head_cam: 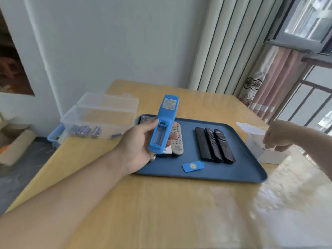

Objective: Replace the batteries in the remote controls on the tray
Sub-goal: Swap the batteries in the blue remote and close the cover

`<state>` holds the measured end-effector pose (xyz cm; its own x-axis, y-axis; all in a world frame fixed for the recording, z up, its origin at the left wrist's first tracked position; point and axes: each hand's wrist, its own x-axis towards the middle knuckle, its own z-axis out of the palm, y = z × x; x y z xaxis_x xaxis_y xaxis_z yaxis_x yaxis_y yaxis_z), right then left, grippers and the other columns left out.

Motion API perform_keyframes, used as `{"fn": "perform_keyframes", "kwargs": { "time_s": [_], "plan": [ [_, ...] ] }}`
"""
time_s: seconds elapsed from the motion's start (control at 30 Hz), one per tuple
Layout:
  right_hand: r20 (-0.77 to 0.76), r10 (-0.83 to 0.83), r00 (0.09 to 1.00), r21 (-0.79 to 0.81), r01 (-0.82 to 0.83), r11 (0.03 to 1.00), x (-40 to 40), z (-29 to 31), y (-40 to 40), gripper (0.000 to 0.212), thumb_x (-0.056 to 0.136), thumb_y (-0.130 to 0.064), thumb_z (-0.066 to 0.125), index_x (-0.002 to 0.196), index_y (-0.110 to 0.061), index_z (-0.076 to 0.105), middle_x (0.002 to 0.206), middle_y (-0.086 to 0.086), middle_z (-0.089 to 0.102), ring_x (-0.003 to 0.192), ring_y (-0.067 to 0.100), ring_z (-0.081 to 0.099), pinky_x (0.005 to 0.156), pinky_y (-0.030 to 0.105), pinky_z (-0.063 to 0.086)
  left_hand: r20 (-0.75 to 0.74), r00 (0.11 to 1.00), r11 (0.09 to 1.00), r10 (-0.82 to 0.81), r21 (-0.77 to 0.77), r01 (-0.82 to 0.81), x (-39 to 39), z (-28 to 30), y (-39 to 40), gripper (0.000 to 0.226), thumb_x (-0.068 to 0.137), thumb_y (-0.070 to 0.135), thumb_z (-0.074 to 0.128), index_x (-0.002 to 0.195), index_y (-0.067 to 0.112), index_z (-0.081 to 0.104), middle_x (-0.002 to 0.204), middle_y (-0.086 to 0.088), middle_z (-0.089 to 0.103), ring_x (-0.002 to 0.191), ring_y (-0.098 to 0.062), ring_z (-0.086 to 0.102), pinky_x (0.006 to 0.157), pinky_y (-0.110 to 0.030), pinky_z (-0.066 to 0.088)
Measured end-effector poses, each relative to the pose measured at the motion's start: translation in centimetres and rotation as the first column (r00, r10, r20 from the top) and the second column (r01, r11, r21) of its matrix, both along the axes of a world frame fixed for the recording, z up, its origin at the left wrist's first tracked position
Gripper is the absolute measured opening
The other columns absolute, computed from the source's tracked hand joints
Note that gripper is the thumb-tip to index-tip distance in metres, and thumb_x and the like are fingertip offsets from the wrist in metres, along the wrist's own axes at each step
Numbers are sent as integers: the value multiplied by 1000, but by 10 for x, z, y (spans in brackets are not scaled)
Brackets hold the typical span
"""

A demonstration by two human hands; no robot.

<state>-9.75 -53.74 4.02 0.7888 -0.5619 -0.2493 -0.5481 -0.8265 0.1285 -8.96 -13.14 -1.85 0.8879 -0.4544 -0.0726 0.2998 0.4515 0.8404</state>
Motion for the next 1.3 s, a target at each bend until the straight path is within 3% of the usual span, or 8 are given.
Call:
{"fn": "perform_keyframes", "kwargs": {
  "time_s": [0.07,0.27,0.43,0.57,0.67,0.87,1.1,1.3],
  "plan": [
    [66,3,998,-3,-3,1000,4,20,15,7,85,-1,70,86,6,69,85,13,69,61,28,73,56,36,61,-10,999,998,49,-45,-49,2,2,5,36,107,21,40,133,8,61,123,-11,71,103,-28,70,82,-32,59],
    [395,382,836,-12,-410,912,22,58,125,3,85,-25,77,83,-27,77,68,-5,74,66,19,73,67,33,61,62,944,936,325,-165,-312,15,19,21,34,108,20,37,122,9,67,108,-8,75,89,-26,74,70,-30,59],
    [562,609,560,68,-765,641,48,25,245,10,87,-23,76,93,-31,77,82,-13,73,82,8,69,79,28,56,28,747,719,665,-295,-629,48,34,66,34,109,20,38,126,6,64,98,-5,75,81,-23,74,69,-31,58],
    [579,741,340,7,-911,412,82,14,318,20,88,-19,75,108,-25,74,90,-10,74,82,10,65,82,24,52,-79,738,684,670,-318,-656,64,31,96,33,108,19,40,124,3,64,104,-9,75,82,-25,75,72,-32,59],
    [383,857,345,32,-932,361,106,12,353,20,86,-21,77,105,-26,76,91,-13,76,82,4,60,60,2,39,-151,728,656,668,-343,-673,71,27,103,33,107,19,42,124,1,65,114,-13,73,83,-25,75,73,-32,60],
    [95,931,352,129,-932,339,140,-8,383,39,84,-2,61,106,-31,75,92,-14,76,80,5,69,56,14,44,-191,636,562,748,-327,-760,73,28,108,29,106,18,44,112,5,69,112,-14,75,86,-25,77,75,-30,61],
    [116,955,273,95,-960,263,142,-19,400,52,92,-3,50,132,-34,59,94,-13,74,90,12,63,62,16,43,-309,633,571,710,-273,-774,77,23,112,29,105,20,43,114,9,68,104,-9,78,85,-22,77,72,-27,61],
    [102,960,262,85,-964,254,147,-24,404,46,86,3,49,107,-33,69,87,-14,72,88,15,66,65,25,48,-339,567,505,751,-259,-824,80,22,116,29,104,18,44,114,8,68,102,-9,78,80,-22,77,81,-30,62]
  ]
}}
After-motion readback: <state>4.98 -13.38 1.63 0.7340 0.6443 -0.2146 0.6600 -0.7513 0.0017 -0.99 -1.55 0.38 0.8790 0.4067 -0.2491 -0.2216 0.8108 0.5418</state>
